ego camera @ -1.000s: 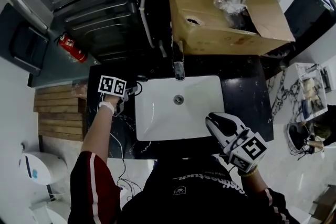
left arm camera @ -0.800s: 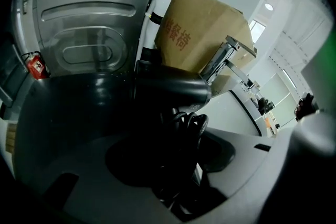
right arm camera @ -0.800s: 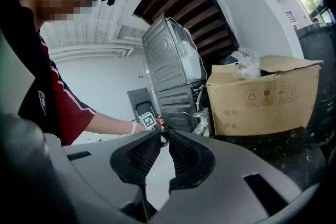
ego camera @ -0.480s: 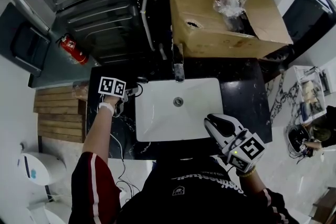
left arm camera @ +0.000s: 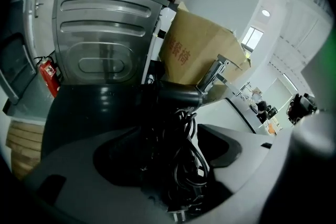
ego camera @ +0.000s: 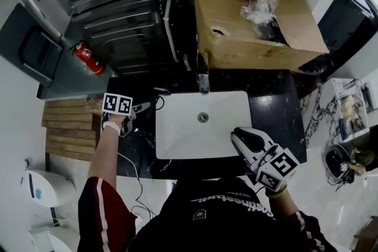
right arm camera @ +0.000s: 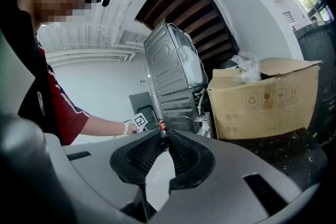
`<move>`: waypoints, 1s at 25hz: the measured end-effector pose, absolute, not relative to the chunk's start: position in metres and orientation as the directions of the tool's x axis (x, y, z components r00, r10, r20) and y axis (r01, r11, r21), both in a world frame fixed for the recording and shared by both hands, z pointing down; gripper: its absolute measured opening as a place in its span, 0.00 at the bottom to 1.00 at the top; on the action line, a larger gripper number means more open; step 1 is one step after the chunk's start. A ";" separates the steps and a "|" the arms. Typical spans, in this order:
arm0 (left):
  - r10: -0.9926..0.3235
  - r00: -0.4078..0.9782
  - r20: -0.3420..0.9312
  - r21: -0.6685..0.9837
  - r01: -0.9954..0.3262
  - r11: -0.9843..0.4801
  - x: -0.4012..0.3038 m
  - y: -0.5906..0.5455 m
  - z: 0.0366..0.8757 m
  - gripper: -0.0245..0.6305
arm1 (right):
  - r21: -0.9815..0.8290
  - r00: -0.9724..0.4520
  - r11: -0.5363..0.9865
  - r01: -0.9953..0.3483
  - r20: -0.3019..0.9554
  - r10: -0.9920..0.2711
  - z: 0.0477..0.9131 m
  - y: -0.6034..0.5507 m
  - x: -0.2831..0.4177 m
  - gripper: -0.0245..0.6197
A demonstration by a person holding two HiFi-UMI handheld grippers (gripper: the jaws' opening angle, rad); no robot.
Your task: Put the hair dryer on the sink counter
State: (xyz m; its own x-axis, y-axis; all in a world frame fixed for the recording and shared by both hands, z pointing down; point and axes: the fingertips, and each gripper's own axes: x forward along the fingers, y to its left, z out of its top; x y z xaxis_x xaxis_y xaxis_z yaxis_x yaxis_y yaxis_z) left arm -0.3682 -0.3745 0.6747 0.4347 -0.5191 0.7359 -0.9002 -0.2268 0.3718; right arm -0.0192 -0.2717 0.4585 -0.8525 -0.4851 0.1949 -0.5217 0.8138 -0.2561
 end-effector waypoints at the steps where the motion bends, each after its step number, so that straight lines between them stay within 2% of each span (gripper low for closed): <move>1: -0.530 0.433 0.729 0.371 -0.901 -0.225 -0.373 -0.371 0.668 0.54 | -0.251 -0.851 0.815 -0.523 0.201 -0.485 0.459 -0.272 -0.018 0.16; 7: -0.655 0.437 0.617 0.366 -0.896 -0.253 -0.386 -0.355 0.595 0.53 | -0.227 -0.860 0.830 -0.509 0.177 -0.479 0.440 -0.280 -0.019 0.16; 16: -0.856 0.434 0.282 0.199 -0.899 -0.390 -0.357 -0.328 0.416 0.22 | -0.097 -0.892 0.887 -0.452 0.077 -0.446 0.370 -0.291 -0.041 0.16; 22: -0.888 0.458 0.051 0.014 -0.889 -0.458 -0.290 -0.291 0.323 0.14 | -0.034 -0.917 0.917 -0.398 0.004 -0.398 0.327 -0.284 -0.066 0.16; 25: -0.905 0.424 -0.042 -0.067 -0.905 -0.421 -0.261 -0.273 0.293 0.12 | -0.013 -0.926 0.926 -0.377 -0.025 -0.377 0.313 -0.278 -0.078 0.16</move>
